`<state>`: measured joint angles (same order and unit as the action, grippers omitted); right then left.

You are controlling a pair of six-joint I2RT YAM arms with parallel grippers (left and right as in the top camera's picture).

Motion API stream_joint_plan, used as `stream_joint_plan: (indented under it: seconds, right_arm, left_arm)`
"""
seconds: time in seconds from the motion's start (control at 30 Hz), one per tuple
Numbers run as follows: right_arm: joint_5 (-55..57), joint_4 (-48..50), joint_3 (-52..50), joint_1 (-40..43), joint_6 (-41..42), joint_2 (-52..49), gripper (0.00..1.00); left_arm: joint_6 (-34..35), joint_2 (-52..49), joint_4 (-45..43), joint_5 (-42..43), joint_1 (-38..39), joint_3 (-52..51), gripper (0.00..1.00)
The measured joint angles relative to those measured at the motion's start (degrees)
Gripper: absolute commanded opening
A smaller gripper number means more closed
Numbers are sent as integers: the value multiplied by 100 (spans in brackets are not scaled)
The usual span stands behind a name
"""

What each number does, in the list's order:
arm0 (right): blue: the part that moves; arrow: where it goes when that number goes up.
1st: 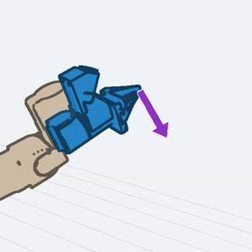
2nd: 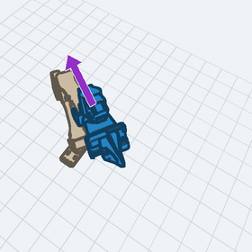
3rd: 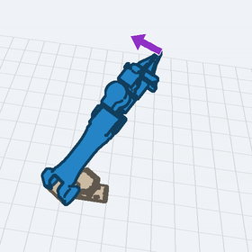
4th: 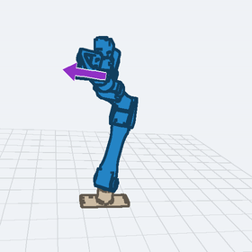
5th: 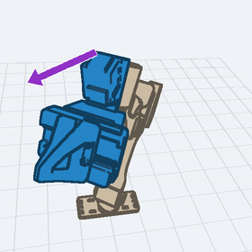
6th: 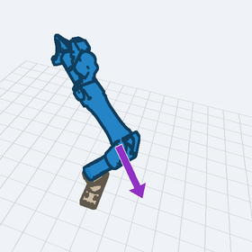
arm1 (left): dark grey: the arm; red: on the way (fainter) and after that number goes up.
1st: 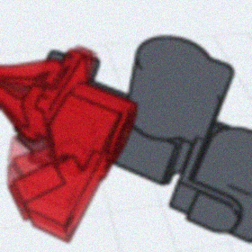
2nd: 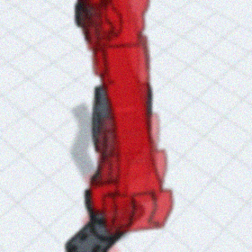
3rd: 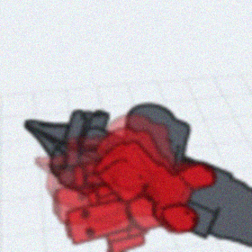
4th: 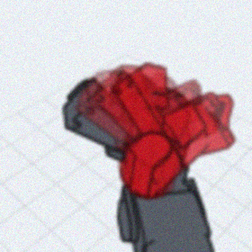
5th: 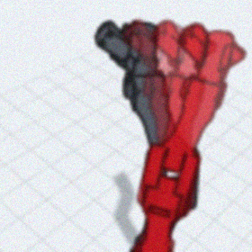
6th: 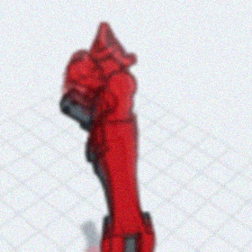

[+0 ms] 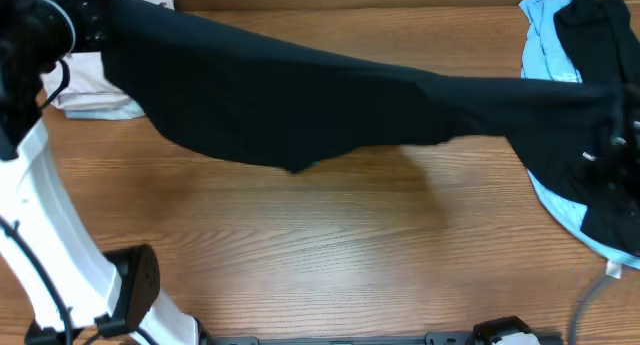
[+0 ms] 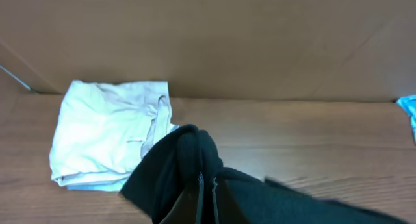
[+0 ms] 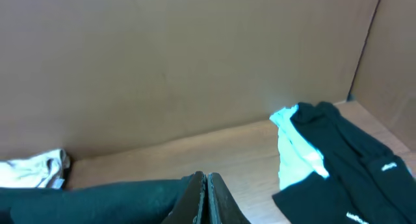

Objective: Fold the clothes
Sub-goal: 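Lift the shirt with both grippers and stretch it across the table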

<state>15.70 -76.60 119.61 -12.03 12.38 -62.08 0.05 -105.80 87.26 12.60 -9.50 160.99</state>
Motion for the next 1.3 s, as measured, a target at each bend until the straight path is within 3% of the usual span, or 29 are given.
stream_joint_plan:
  seconds: [0.4, 0.6, 0.83, 1.13, 1.3]
  right_arm:
    - [13, -1445, 2771, 0, 2, 61, 4]
    - [7, -1510, 3213, 0, -4, 133, 4]
    - [188, -1255, 1818, 0, -7, 98, 4]
    - [424, 201, -1019, 0, -24, -138, 4]
    - [575, 1235, -2184, 101, -42, -1056, 4]
  left_arm:
    - [155, 1047, 195, 98, 9, 37, 4]
    - [205, 957, 348, 267, 13, 44, 4]
    - [282, 321, 625, 297, 15, 44, 4]
    - [275, -1283, 682, 140, 573, 42, 4]
    - [273, -2216, 136, -11, 1021, 42, 4]
